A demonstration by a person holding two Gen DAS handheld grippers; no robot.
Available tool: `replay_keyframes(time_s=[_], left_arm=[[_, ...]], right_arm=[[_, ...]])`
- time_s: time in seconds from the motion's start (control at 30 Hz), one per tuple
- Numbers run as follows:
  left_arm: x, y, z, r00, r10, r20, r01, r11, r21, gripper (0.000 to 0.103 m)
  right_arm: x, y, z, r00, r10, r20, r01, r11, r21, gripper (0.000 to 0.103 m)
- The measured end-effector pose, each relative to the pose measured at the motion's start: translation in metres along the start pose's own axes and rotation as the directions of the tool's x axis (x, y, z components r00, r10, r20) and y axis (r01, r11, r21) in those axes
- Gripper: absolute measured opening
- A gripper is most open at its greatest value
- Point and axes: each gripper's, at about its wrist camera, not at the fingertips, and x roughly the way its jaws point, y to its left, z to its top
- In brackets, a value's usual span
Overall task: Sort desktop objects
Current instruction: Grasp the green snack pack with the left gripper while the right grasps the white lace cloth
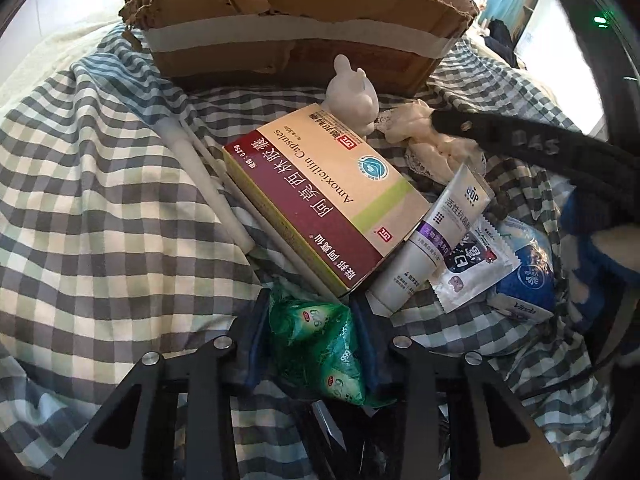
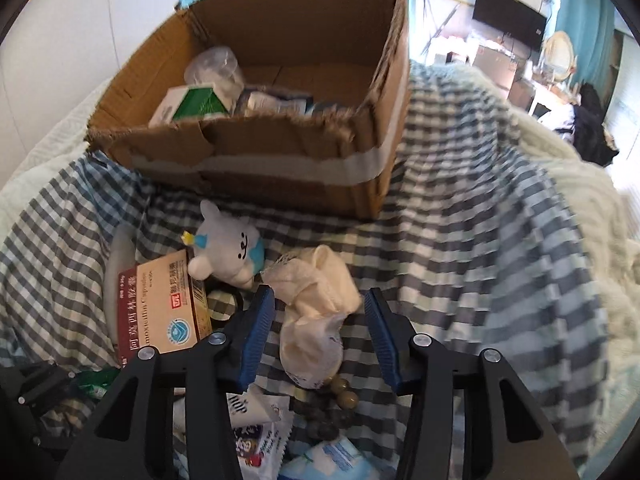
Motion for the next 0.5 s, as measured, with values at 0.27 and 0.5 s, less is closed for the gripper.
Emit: replay_keyframes(time_s=[0.27, 0.5], left_arm=[[-0.005, 0.005, -0.001, 1.000, -0.021, 0.005, 0.021, 1.000, -0.002, 0.035], [-0.034, 0.007, -0.006, 0.996, -0.043, 0.073, 0.041, 0.999, 0.029, 0.034]], right_arm=[[0.019, 0.007, -0.010, 0.997, -0.001, -0.082, -0.001, 1.000, -0.025, 0.014], [-0.015, 0.002, -0.012, 1.000, 0.020, 0.015, -0.020, 1.000, 0.023, 0.009]])
